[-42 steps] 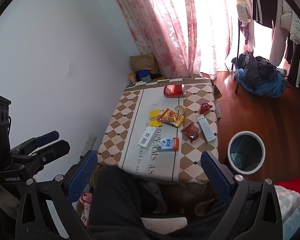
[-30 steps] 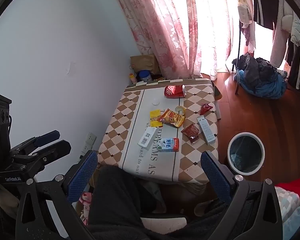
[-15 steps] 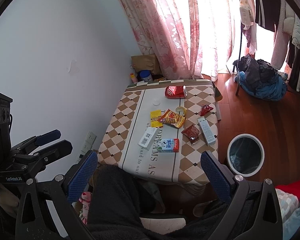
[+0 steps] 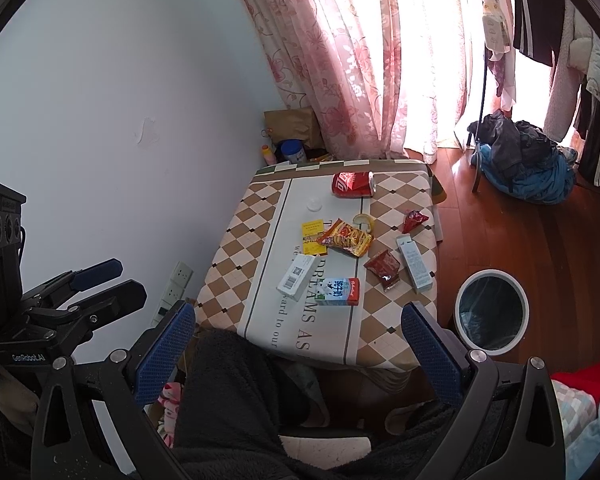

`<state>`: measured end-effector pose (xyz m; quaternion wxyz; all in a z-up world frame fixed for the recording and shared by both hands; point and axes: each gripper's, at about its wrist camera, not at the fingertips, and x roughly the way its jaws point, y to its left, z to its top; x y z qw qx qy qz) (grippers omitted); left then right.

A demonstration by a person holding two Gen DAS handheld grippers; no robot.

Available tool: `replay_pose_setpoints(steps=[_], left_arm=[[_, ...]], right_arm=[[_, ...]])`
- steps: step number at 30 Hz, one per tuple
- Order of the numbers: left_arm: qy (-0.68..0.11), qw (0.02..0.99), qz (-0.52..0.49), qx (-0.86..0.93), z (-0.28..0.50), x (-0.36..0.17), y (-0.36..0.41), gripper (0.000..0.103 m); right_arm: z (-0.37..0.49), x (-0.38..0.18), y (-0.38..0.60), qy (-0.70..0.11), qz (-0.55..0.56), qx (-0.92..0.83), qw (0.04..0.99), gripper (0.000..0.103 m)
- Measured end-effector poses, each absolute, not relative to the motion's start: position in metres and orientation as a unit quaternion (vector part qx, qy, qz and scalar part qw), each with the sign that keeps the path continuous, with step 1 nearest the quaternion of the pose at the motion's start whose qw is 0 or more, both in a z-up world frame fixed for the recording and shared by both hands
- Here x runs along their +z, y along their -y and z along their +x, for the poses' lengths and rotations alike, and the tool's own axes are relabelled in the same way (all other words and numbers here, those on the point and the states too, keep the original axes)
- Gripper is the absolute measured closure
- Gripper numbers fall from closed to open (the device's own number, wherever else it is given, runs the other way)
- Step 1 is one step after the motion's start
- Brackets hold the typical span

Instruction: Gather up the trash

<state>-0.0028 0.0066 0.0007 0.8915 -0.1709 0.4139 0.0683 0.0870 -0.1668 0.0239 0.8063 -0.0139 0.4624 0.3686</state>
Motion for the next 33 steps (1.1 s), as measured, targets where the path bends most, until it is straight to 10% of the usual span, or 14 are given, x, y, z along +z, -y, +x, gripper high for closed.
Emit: replay_pose_setpoints(steps=[21,29,31,33], left_arm=[[-0.406,0.892,-0.14,0.144,0.009,-0.015,-0.008,0.0],[-0.445,0.858,-0.094,0.241,0.073,-0.103,-0.034,0.0],[-0.471,0.844,-0.082,0.244,0.095,-0.133,-0.041,0.0],[-0.502,0.829,-0.071,0.237,0.121,-0.168,-0.047,0.001]], right_arm=[[0.104,0.019,0.167,-0.453,0.004,0.353,0.818,0.0],[0.184,-0.084,0.166,-0.489,-0.038,0.245,0.837,0.001],[0.212,-0.12,0.165,-0.514,-0.057,0.226,0.825,0.007],[0.231,-0.165,0.162,-0.561,-0.082,0.206,0.798,0.035]])
